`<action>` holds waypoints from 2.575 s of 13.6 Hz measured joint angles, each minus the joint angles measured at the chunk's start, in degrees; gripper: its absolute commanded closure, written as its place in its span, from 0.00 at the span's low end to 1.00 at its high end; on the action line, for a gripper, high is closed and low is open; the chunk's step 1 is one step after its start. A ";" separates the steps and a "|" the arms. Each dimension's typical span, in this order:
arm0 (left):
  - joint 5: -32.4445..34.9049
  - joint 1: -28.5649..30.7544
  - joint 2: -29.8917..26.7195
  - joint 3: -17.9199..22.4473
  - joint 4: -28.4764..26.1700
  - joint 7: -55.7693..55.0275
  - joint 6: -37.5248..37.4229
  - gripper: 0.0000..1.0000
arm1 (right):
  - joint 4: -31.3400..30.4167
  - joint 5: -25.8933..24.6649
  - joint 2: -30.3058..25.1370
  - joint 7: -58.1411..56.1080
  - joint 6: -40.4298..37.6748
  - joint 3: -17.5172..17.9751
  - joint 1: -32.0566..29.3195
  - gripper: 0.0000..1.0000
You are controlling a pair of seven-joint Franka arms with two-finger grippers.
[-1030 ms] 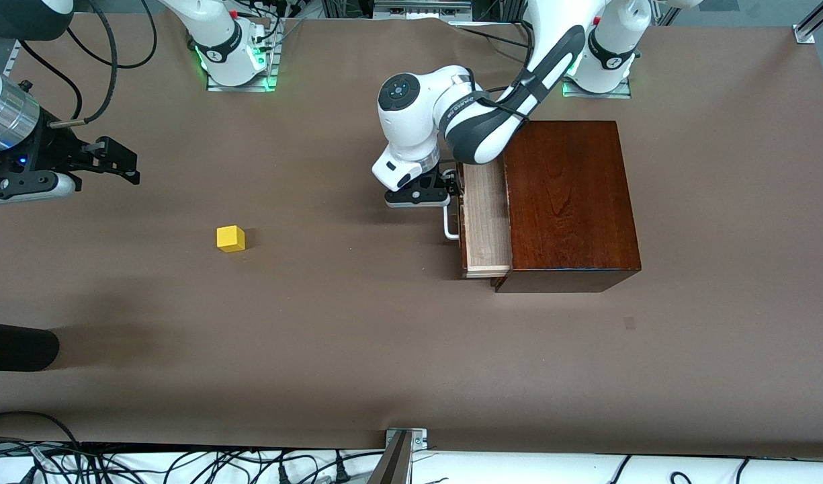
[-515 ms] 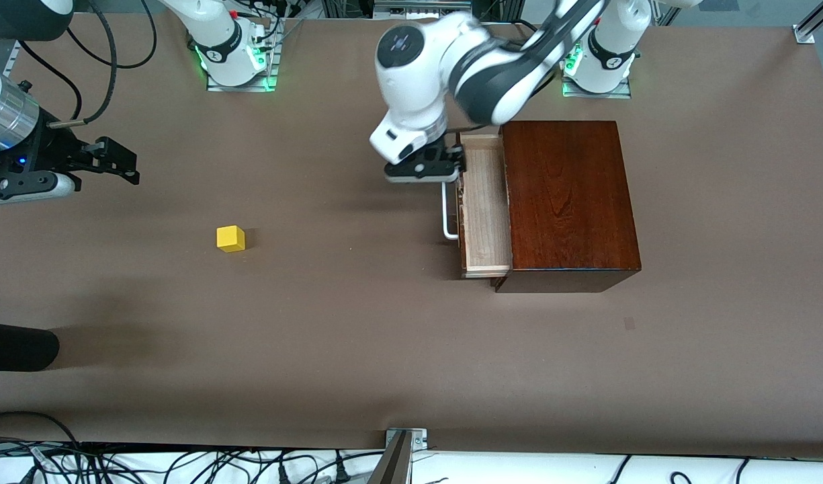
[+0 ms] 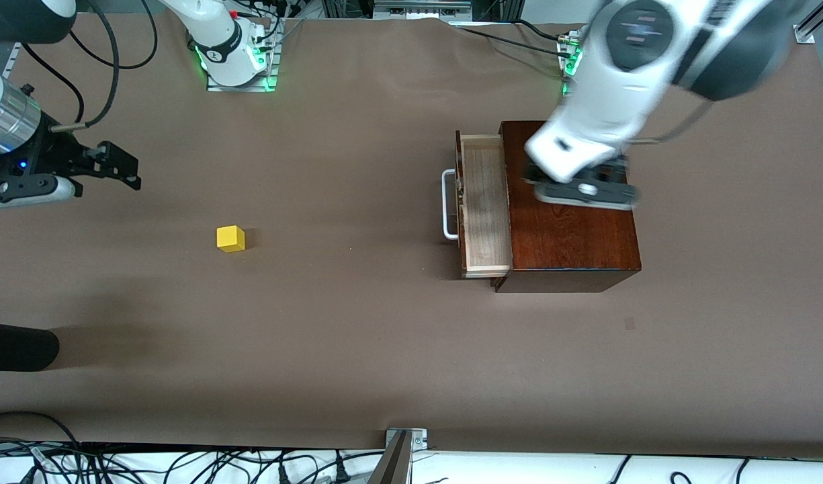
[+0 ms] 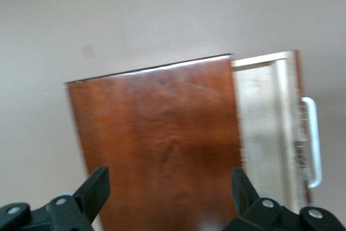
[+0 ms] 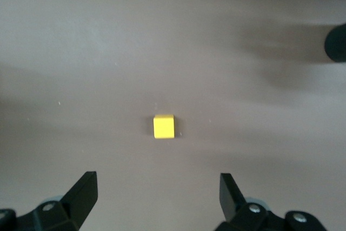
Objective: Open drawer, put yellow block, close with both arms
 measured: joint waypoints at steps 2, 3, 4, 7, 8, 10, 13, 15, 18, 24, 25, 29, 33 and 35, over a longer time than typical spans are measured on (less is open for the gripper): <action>-2.99 4.20 -1.31 1.39 0.03 7.55 -1.06 0.00 | -0.03 0.01 1.97 0.00 0.56 0.17 0.05 0.00; -4.37 4.78 -2.28 3.68 -0.07 10.67 -1.47 0.00 | -0.08 -0.01 3.46 -0.06 0.61 0.27 0.07 0.00; -5.38 4.77 -3.56 6.68 -0.61 13.17 -1.78 0.00 | -0.16 -0.03 5.51 -0.31 0.64 0.34 0.08 0.00; -9.30 1.28 -8.80 17.92 -5.50 16.56 -1.64 0.00 | -0.26 -0.08 11.11 -3.03 1.29 0.33 0.01 0.00; -10.16 0.19 -10.40 20.60 -7.57 16.80 -0.13 0.00 | -0.69 -0.08 12.19 -3.36 2.12 0.33 0.02 0.00; -10.44 -1.43 -13.80 22.97 -12.69 16.54 5.85 0.00 | -3.90 -0.05 13.21 -3.66 6.54 0.35 0.03 0.00; -10.44 -2.15 -16.28 24.58 -16.01 16.47 7.93 0.00 | -13.00 0.00 13.60 -3.67 18.14 0.46 0.07 0.00; -10.44 -2.14 -16.20 24.86 -16.02 16.46 7.39 0.00 | -20.34 0.02 14.38 -3.55 28.26 0.65 0.29 0.00; -10.44 -2.31 -16.08 24.68 -15.67 16.46 6.74 0.00 | -27.99 0.02 15.52 -3.34 37.46 0.65 0.52 0.00; -8.75 -2.88 -16.06 24.09 -14.55 16.46 4.20 0.00 | -34.73 0.04 16.04 -2.88 44.60 0.94 0.54 0.00; -8.67 -2.86 -16.06 24.10 -14.48 16.46 3.97 0.00 | -34.75 0.04 16.45 -2.28 45.25 1.28 0.55 0.00; -8.65 -2.80 -16.06 24.15 -14.43 16.46 3.71 0.00 | -34.75 0.05 17.92 -1.70 46.86 1.64 0.61 0.37; -8.64 -2.79 -16.06 24.16 -14.41 16.46 3.71 0.00 | -34.70 0.05 18.28 -1.68 47.19 1.64 0.61 1.00; -8.64 -2.79 -16.05 24.16 -14.41 16.46 3.71 0.00 | -33.87 0.04 18.28 -1.74 47.17 1.64 0.61 1.00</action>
